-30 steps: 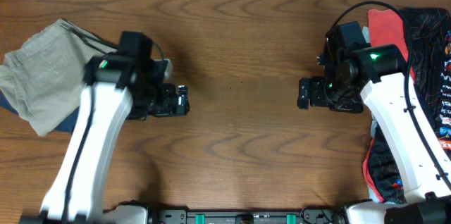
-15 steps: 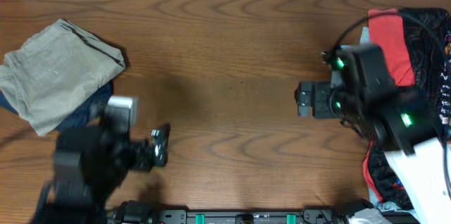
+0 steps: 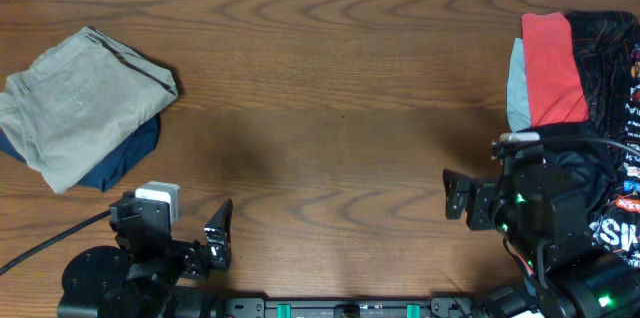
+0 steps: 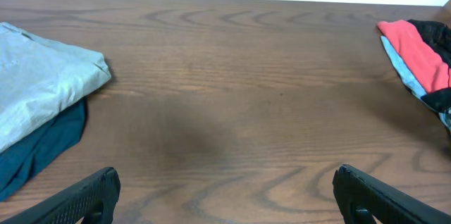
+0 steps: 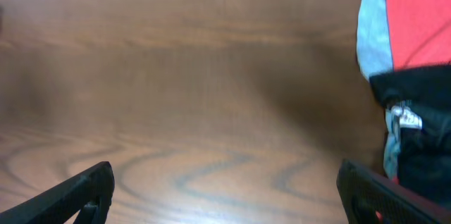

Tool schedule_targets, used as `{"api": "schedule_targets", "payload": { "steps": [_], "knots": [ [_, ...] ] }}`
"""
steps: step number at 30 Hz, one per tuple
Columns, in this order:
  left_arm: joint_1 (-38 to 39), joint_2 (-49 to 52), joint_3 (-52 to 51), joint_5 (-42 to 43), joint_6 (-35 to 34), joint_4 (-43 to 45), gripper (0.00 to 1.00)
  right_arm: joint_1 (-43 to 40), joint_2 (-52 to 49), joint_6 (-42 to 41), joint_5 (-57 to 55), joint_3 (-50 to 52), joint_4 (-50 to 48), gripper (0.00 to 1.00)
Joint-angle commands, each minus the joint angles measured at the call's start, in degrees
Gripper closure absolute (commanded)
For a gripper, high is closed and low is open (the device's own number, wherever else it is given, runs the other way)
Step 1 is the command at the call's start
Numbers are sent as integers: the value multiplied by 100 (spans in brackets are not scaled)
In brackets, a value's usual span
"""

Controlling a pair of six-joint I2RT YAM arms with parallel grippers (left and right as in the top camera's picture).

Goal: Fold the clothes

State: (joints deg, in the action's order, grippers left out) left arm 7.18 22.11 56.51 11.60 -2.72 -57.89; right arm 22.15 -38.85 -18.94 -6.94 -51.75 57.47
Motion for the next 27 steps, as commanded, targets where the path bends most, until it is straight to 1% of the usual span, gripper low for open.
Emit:
{"api": "schedule_targets", "payload": {
  "steps": [1,8,24,27],
  "knots": [
    [2,-9,-70,-63,74,11,2,103,20,-76,-13,160,212,1],
    [2,-9,-70,-63,74,11,2,103,-7,-76,-13,166,673,1],
    [2,-9,-70,-63,74,11,2,94,7,-76,-13,166,682,1],
    [2,-9,-68,-63,74,11,2,-68,68,-74,-13,168,686,1]
  ]
}}
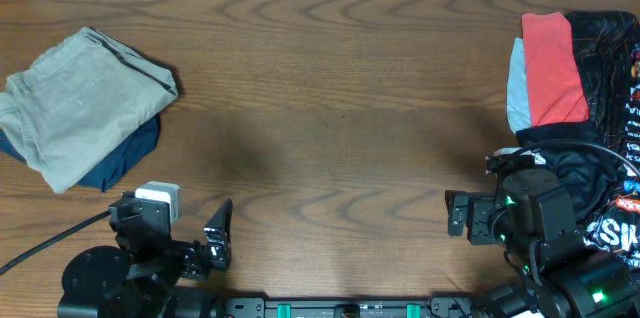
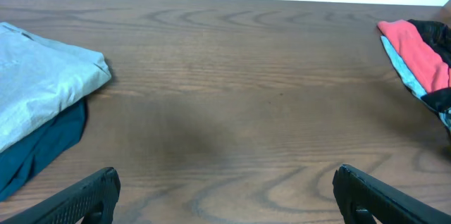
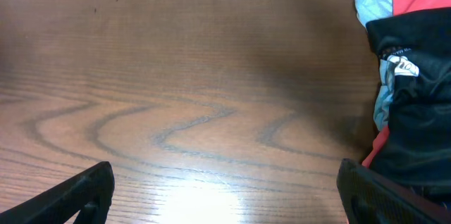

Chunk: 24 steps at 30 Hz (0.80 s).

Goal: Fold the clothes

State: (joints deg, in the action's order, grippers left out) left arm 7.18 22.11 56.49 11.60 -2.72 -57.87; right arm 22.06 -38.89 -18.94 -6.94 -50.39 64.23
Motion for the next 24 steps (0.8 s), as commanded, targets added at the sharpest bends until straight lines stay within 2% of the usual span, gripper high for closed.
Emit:
{"api": "schedule_targets", "payload": {
  "steps": [1,6,12,19,24],
  "knots": [
    [2,-9,-66,-63,74,9,2,-144,107,-70,-42,33,11,1],
    [2,-9,-66,-63,74,9,2,-748,496,125,-76,192,-109,1],
    [2,-9,-68,-63,74,9,2,-1543,1794,122,142,1174,-767,1],
    [2,-9,-66,-63,74,9,2,-1860,3254,127,289,2256,-1443,1],
    [2,-9,-66,-63,74,9,2,-1969,3875,229,286,2791,-1941,1]
  ]
}}
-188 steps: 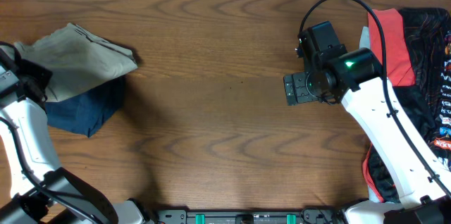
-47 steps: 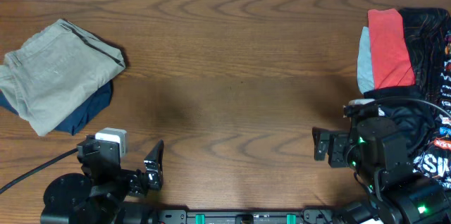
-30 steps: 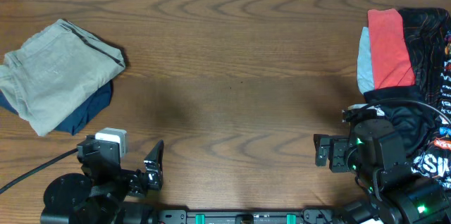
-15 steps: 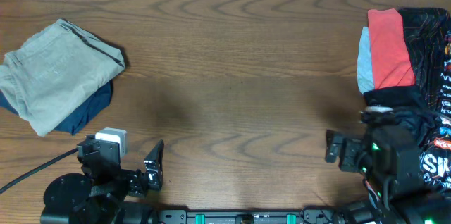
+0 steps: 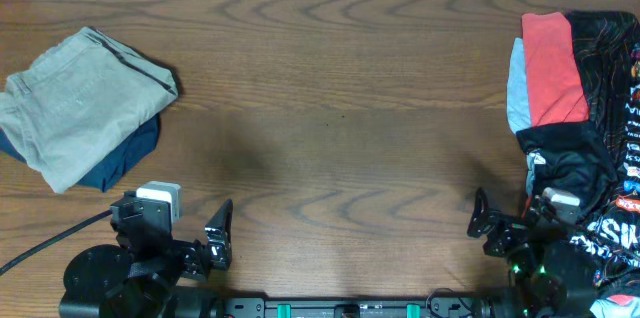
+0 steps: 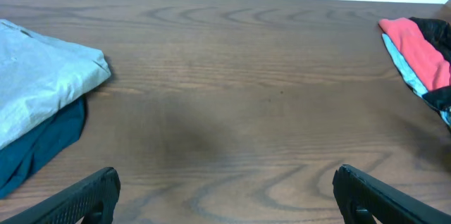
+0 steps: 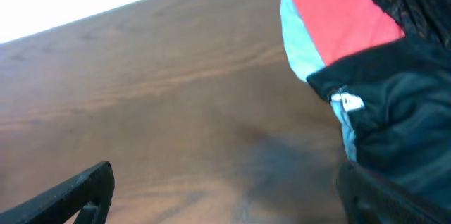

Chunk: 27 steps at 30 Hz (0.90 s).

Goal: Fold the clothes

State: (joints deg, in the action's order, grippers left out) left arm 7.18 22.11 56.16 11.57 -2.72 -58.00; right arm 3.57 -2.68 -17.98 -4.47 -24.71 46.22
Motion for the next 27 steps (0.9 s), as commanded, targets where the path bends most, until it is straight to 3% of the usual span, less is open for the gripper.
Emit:
{"api": "schedule_targets", "payload": {
  "steps": [1,20,27],
  "knots": [
    [2,-9,-35,-61,74,22,2,-129,238,136,37,310,-306,1],
    [2,-9,-33,-61,74,22,2,-125,243,1036,22,2391,-4557,1],
    [2,-9,-33,-61,74,22,2,-76,245,2133,409,2444,-4168,1]
  ]
}}
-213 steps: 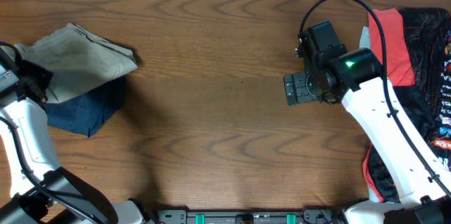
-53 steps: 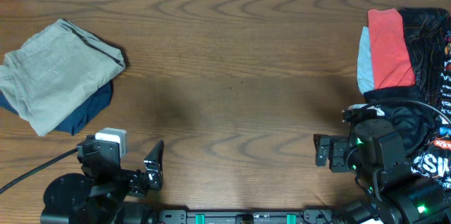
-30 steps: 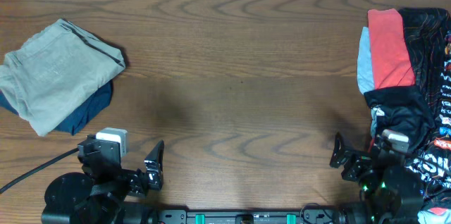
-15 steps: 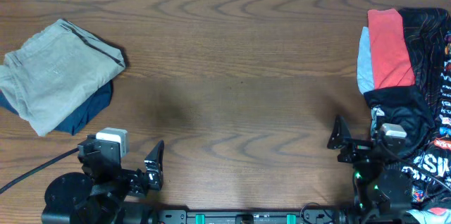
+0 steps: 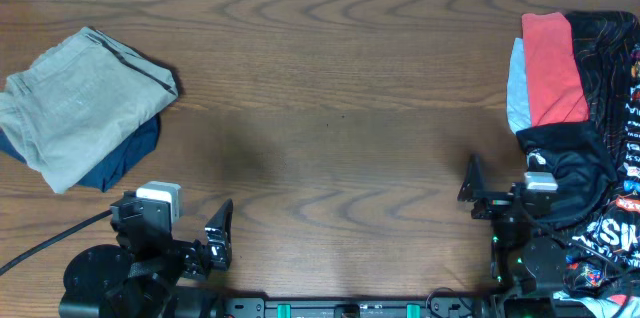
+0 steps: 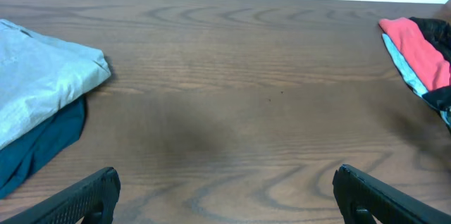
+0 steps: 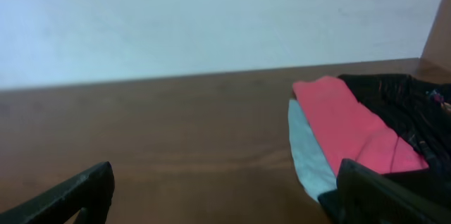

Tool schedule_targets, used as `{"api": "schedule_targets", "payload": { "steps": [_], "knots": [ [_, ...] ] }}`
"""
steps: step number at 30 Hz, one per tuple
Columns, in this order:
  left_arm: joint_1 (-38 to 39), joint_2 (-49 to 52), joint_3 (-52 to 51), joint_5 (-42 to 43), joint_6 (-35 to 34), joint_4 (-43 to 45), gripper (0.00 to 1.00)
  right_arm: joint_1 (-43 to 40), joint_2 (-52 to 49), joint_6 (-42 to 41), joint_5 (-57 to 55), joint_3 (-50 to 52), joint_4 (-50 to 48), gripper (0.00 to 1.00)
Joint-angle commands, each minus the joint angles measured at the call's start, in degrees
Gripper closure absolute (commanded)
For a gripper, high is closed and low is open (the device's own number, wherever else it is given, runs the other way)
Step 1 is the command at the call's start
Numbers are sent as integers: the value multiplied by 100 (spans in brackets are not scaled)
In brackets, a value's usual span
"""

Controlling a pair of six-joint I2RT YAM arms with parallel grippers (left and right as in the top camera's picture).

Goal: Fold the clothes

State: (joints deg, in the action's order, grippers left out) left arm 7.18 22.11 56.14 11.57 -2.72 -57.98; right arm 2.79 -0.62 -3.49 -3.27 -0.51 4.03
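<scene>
Folded clothes lie at the left: a grey-beige garment on top of a dark blue one. At the right edge is a loose heap: a red garment, a light blue one and a black printed one. My left gripper sits open at the front left, with bare table between its fingers. My right gripper is open at the front right, just left of the black garment, holding nothing. Its camera looks level across the table at the red garment.
The brown wooden table stretches between the two piles. A pale wall rises behind the far edge. A black cable runs off to the left from the left arm's base.
My right gripper has shifted a little away from the front edge and tilted up, so its view now takes in the wall. The left arm and all clothes are unchanged.
My right gripper stood open beside the black garment, its arm over the right heap. It then sat slightly nearer the front, then drawn back to the front edge, and now level there. It stayed open and empty throughout. The left arm never moved.
</scene>
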Motion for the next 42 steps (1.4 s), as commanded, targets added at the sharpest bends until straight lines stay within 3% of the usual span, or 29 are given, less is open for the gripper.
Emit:
{"api": "schedule_targets", "payload": {
  "steps": [1,42],
  "knots": [
    [2,-9,-33,-61,74,20,2,17,39,778,306,24,48,1],
    [2,-9,-31,-61,74,20,2,-74,33,785,267,22,24,1]
  ]
}}
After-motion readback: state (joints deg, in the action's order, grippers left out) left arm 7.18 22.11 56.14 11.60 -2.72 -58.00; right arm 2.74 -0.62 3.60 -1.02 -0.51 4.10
